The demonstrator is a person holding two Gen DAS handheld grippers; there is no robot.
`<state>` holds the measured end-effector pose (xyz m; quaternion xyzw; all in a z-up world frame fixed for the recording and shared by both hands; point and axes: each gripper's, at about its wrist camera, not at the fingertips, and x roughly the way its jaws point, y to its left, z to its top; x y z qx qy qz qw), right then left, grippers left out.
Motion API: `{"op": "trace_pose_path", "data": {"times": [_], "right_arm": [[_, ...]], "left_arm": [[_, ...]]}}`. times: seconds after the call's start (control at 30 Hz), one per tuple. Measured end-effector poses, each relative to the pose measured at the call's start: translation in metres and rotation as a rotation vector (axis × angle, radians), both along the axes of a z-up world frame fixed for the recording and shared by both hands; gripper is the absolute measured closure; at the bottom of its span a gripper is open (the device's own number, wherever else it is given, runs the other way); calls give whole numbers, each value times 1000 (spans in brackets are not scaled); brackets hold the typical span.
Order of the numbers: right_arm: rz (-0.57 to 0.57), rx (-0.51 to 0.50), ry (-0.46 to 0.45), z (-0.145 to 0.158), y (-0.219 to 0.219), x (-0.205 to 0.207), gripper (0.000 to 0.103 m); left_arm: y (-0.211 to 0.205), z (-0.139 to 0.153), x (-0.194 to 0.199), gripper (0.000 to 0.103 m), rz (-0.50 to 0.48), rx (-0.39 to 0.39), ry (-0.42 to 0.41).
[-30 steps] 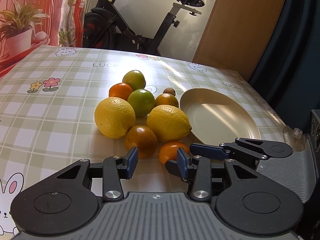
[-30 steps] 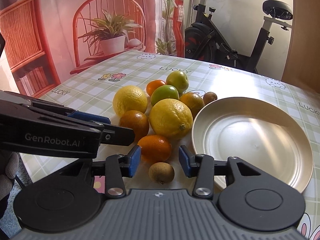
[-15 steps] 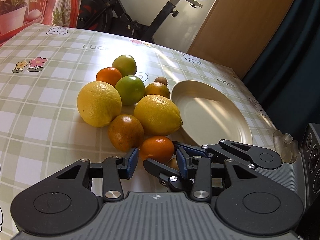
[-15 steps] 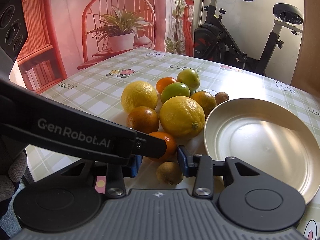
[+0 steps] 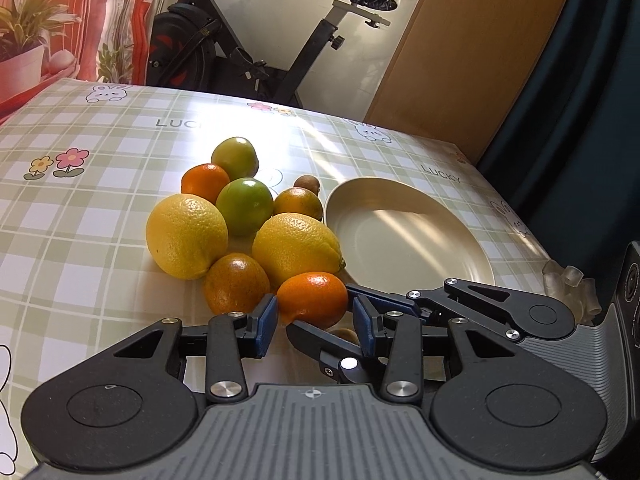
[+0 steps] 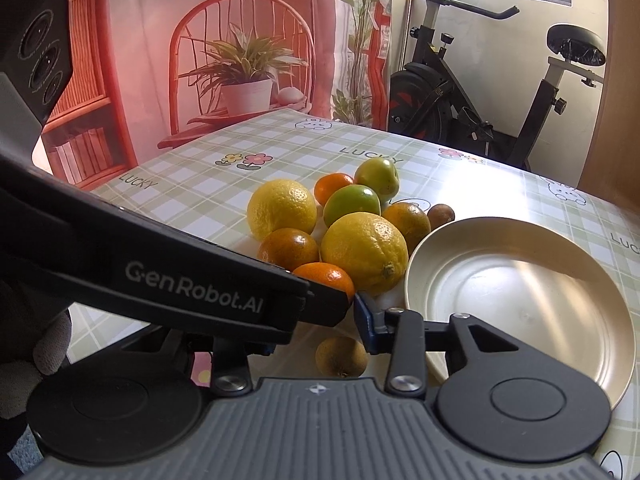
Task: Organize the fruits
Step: 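Grasp the small orange with the left gripper and lift it, then lower the orange onto the beige plate and open the left gripper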
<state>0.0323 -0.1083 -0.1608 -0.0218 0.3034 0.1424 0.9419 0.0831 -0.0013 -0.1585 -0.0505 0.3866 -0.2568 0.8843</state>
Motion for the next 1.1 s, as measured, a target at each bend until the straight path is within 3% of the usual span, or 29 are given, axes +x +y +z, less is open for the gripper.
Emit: {"op": "trace_pose_path", "data": {"times": [0.5, 0.87, 1.1], "right_arm": [[-117, 36, -82, 24, -27, -14, 63], [-206, 112, -46, 9, -62, 4, 63], [-201, 94, -28, -2, -67, 24, 64]], "left_arm": [[-43, 26, 0, 59, -113, 56, -114], [-74, 11, 30, 59, -164, 135, -103], [-78, 3, 50, 60, -140, 166, -73]]}}
